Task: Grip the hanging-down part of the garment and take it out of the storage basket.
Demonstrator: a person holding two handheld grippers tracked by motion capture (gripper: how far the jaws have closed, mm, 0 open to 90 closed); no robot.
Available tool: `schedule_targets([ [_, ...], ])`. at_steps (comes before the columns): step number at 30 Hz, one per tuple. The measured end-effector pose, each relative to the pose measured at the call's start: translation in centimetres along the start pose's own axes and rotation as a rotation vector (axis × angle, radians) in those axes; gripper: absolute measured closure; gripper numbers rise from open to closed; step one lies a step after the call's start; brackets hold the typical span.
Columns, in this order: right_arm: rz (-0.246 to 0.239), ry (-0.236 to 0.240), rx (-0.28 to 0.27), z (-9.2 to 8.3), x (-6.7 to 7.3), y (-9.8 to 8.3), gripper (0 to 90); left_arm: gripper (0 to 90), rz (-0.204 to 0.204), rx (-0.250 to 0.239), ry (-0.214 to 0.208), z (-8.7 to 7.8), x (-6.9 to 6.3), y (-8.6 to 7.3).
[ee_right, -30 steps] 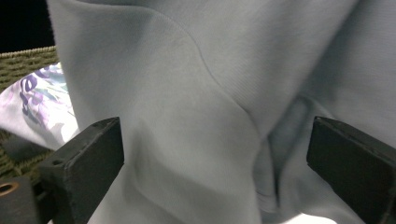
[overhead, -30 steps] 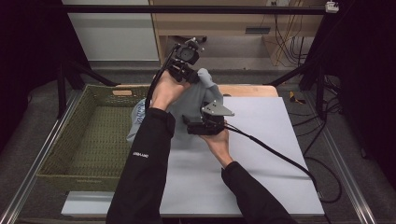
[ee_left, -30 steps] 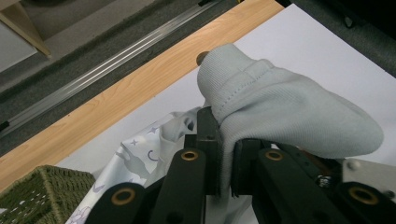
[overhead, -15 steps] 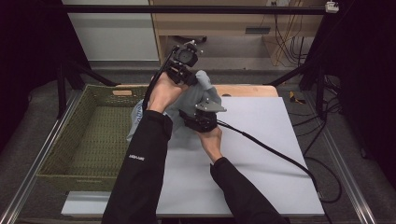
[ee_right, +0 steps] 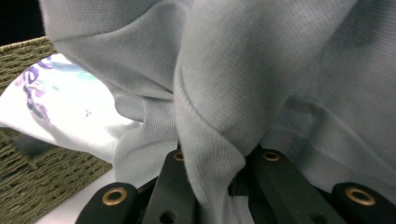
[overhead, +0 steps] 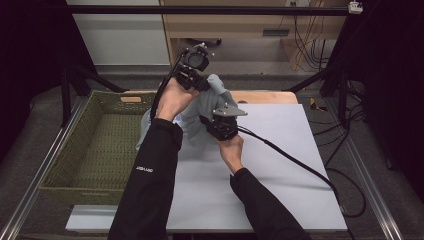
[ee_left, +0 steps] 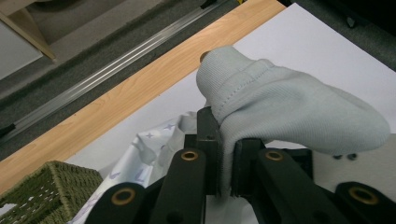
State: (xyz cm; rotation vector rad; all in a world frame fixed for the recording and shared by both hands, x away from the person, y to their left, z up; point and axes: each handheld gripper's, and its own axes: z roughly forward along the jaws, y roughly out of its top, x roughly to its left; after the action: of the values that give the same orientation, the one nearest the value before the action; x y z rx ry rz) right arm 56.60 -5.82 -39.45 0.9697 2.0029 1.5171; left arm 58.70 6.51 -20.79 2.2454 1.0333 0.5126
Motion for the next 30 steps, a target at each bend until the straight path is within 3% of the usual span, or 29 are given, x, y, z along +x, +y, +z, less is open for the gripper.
schedule_targets([
  [3, 0.004, -0.012, -0.006, -1.0, -0.2, 0.0, 84.6, 83.9, 0.005, -0.003, 0.005, -0.2, -0.1, 0.1],
  [9, -0.064, -0.002, -0.037, -4.1, -0.6, 0.2, 84.7, 83.9, 0.012, 0.004, 0.009, -0.2, -0.3, 0.2],
  [12, -0.066, -0.008, -0.043, -5.8, -0.6, 0.2, 84.7, 83.9, 0.005, -0.008, 0.007, -0.1, -0.6, 0.2],
  [13, -0.101, -0.005, -0.052, -6.4, -0.8, 0.2, 84.7, 83.8, 0.007, -0.007, 0.005, -0.1, -0.7, 0.3],
  [15, -0.12, 0.0, -0.062, -7.6, -0.9, 0.2, 84.7, 83.8, 0.013, -0.002, 0.002, 0.0, -1.0, 0.3],
  [19, -0.116, 0.002, -0.057, -9.3, -1.2, 0.4, 84.8, 83.9, 0.024, 0.005, -0.007, 0.1, -1.4, 0.4],
  [26, -0.173, -0.057, -0.07, -13.2, -2.3, 0.6, 84.7, 83.8, 0.039, 0.004, -0.035, 0.4, -2.4, 0.4],
  [30, -0.141, -0.058, -0.082, -14.3, -3.0, 0.5, 84.4, 83.8, 0.052, 0.003, -0.051, 0.6, -3.0, 0.5],
])
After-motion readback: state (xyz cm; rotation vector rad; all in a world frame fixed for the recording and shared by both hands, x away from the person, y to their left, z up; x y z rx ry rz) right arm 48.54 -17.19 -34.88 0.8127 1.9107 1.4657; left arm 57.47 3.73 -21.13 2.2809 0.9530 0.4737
